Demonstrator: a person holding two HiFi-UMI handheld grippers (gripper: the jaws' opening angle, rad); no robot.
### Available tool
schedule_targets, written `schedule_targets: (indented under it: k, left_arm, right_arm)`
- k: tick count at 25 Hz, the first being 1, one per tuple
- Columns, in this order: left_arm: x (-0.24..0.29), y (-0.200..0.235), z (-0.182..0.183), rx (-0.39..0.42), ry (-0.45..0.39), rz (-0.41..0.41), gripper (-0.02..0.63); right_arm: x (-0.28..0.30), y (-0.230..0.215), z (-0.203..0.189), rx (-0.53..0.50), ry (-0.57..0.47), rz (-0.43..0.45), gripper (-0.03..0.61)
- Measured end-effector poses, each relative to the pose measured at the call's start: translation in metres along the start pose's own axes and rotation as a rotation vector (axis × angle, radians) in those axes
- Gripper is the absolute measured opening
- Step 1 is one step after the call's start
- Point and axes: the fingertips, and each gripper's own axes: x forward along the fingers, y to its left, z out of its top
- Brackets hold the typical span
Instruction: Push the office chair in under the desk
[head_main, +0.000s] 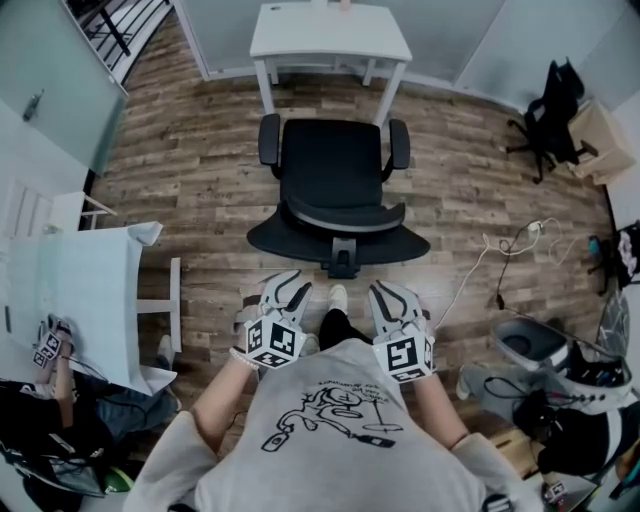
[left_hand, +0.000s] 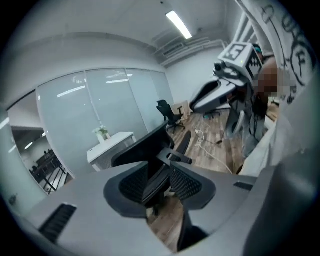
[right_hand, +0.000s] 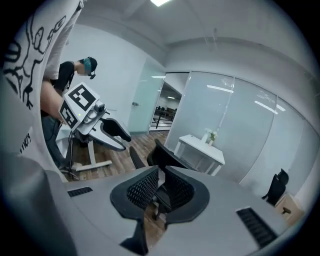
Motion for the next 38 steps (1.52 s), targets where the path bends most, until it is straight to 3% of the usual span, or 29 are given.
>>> schedule_targets:
  k: [8, 18, 21, 23, 24, 30, 38]
  left_arm:
    - [0.056, 0.01, -0.064, 0.245, 0.216, -0.033, 0.167]
    - [0.096, 0.008, -0.101, 0.449, 0.343, -0.096, 0.187]
    - [0.103, 0.011, -0.11, 0.463, 0.361, -0.09, 0.182]
    - [0.106, 0.012, -0.112, 0.472, 0.368, -0.097, 0.132]
    - [0.107, 0.012, -0.112, 0.485, 0.372, -0.105, 0.129]
    - [0.112, 0.009, -0.115, 0.514, 0.401, -0.166, 0.115]
    - [0.129, 0.02, -0.109, 0.517, 0.431, -0.18, 0.107]
  right_arm:
    - [0.051, -0.012, -0.057, -0.109, 0.129, 0.07, 0.126]
    - [0.102, -0.006, -0.141, -0.263, 0.337, 0.204, 0.189]
    - [0.113, -0.009, -0.156, -0.297, 0.382, 0.204, 0.19]
    - [0.119, -0.013, -0.16, -0.296, 0.396, 0.195, 0.182]
    - [0.12, -0.015, -0.161, -0.287, 0.402, 0.199, 0.156]
    - [0.123, -0.019, -0.164, -0.272, 0.42, 0.231, 0.149]
    - [0.135, -0.037, -0.165, -0.255, 0.428, 0.251, 0.149]
